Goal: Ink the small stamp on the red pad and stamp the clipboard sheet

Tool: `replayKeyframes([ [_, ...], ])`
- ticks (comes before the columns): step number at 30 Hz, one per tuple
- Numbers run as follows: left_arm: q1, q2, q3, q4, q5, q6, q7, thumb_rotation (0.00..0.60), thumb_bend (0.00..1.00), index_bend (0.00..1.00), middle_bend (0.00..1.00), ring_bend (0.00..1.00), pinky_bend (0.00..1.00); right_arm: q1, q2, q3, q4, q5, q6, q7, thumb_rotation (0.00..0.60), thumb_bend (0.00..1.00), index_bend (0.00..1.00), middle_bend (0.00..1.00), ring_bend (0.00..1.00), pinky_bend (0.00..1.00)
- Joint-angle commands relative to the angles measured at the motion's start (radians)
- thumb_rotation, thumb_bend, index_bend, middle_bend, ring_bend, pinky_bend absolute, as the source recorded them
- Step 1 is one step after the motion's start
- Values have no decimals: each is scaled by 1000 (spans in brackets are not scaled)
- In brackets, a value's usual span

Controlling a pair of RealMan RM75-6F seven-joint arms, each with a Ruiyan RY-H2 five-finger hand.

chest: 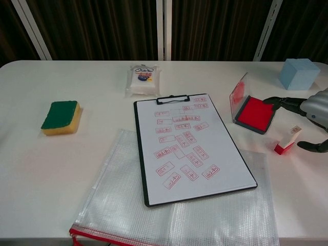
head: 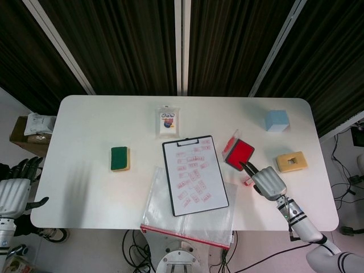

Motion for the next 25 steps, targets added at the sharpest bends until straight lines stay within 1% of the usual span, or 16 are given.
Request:
replayKeyframes([
  [1, 4, 4, 0, -3, 1, 7, -1, 600, 0, 35, 60, 60, 164, -44, 86, -8, -85, -19, 85, -17, 600, 178, 14, 144, 774, 1000],
  [5, 9, 9, -1, -6, 2, 17, -3, 600, 0, 35, 60, 60, 164, -98, 199, -10, -189, -13, 174, -4, 600, 157, 14, 145, 759, 992],
  [6, 11, 10, -1, -7, 3, 20, -4, 600, 0, 35, 60, 60, 164, -113, 229, -9, -218, -8, 195, 6, 600, 154, 14, 145, 738, 978],
  [7, 13, 11, -2, -8, 4, 26, -5, 600, 0, 35, 60, 60, 165, -137, 261, -7, -250, 2, 231, 27, 600, 153, 11, 142, 676, 943],
  [8, 14, 10, -3, -8, 5, 30, -5, 600, 0, 35, 60, 60, 165, -155, 281, -6, -268, 9, 254, 40, 600, 152, 7, 129, 545, 859],
  [9, 16, 10, -3, -9, 6, 33, -5, 600, 0, 35, 58, 61, 165, -174, 294, -1, -278, 19, 282, 42, 600, 152, 4, 102, 363, 704],
  [10, 16, 9, -4, -9, 8, 36, -5, 600, 0, 35, 55, 61, 165, -193, 300, 9, -281, 31, 313, 30, 600, 151, 0, 59, 161, 444],
  [11, 17, 8, -4, -9, 11, 39, -5, 600, 0, 35, 53, 61, 165, -221, 299, 26, -280, 56, 355, 2, 600, 151, 0, 27, 43, 238],
  [12, 16, 7, -5, -9, 14, 42, -4, 600, 0, 35, 51, 61, 165, -240, 294, 40, -282, 80, 381, -7, 600, 151, 0, 6, 0, 88],
  [13, 16, 6, -6, -8, 17, 45, -4, 600, 0, 35, 50, 61, 164, -256, 287, 54, -285, 105, 400, 0, 600, 151, 0, 0, 0, 9],
  [16, 15, 3, -10, -1, 30, 57, -6, 600, 0, 35, 49, 61, 164, -289, 275, 94, -284, 191, 409, 64, 600, 151, 0, 0, 0, 0],
  [18, 14, 2, -12, 5, 39, 64, -10, 600, 0, 34, 49, 60, 164, -301, 267, 112, -272, 235, 399, 77, 600, 151, 0, 0, 0, 0],
  [21, 16, 1, -13, 14, 46, 73, -18, 600, 0, 35, 49, 60, 164, -314, 256, 122, -281, 276, 377, 82, 600, 149, 0, 0, 0, 0],
  [25, 16, -2, -16, 26, 42, 73, -36, 600, 0, 35, 49, 60, 164, -324, 248, 126, -290, 294, 359, 78, 600, 150, 0, 0, 0, 0],
])
